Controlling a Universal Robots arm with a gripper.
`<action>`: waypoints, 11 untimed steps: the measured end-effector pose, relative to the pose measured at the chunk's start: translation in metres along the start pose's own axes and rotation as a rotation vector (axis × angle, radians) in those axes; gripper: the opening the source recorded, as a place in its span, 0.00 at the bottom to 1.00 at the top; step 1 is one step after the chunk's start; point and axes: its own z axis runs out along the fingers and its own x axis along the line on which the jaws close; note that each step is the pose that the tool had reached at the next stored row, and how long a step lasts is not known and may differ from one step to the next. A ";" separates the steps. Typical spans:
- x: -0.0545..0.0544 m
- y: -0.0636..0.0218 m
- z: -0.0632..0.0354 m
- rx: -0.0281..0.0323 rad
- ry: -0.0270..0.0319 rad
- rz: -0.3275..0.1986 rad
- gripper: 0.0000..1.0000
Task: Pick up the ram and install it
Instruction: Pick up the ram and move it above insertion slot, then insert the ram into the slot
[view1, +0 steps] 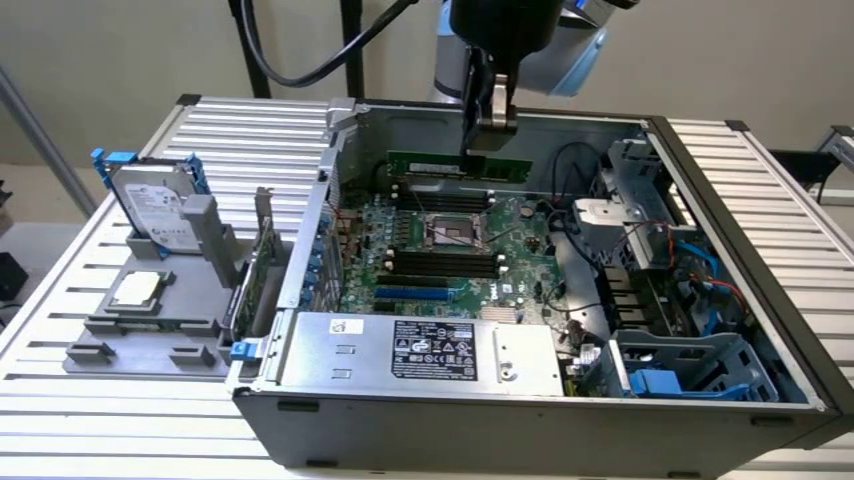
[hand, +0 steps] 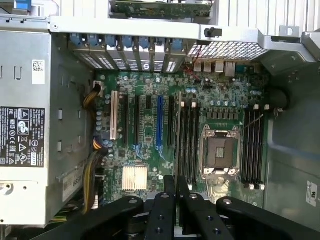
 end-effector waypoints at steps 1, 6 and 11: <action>0.000 0.0000 0.0000 0.0001 -0.0001 0.000 0.13; 0.000 0.0000 0.0000 -0.0001 -0.0001 0.000 0.13; 0.000 -0.0001 0.0000 -0.0001 0.0000 0.000 0.13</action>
